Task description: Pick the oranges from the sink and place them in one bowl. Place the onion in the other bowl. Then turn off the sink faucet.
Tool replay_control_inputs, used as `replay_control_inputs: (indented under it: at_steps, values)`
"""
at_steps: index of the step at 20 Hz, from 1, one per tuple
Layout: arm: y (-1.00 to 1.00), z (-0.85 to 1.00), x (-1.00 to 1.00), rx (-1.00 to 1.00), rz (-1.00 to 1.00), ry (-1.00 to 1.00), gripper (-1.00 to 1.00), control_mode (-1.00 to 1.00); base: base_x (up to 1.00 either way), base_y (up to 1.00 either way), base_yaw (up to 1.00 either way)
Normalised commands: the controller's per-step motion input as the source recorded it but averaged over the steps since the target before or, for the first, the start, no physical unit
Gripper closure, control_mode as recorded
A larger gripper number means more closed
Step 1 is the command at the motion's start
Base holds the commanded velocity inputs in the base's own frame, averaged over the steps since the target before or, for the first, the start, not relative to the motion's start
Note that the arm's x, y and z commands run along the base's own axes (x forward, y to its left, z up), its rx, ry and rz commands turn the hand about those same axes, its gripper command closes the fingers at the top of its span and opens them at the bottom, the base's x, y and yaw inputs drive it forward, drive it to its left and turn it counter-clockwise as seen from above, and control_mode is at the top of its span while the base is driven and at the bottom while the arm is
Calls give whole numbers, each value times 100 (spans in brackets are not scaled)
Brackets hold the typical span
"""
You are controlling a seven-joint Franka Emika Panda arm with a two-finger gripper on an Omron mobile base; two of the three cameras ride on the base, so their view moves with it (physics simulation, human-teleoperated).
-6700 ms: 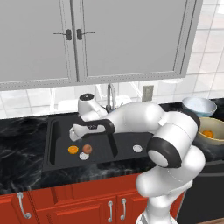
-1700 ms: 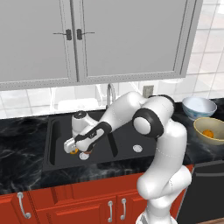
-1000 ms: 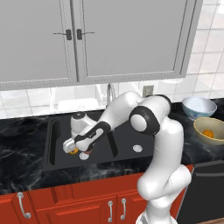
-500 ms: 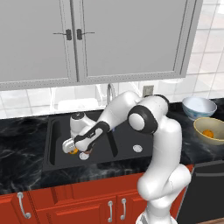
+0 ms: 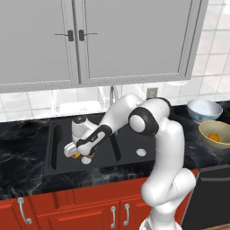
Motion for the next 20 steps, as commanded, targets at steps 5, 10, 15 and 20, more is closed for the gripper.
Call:
replay_control_inputs:
  at_steps: [5,10,15,20]
  values:
    - [4,-13,10,0,0,-1,-100,-100,0,0,0]
    - [8,-9,9,0,0,-1,-100,-100,0,0,0]
    - [6,-5,8,0,0,-1,-100,-100,0,0,0]
    - [1,-4,12,0,0,-1,-100,-100,0,0,0]
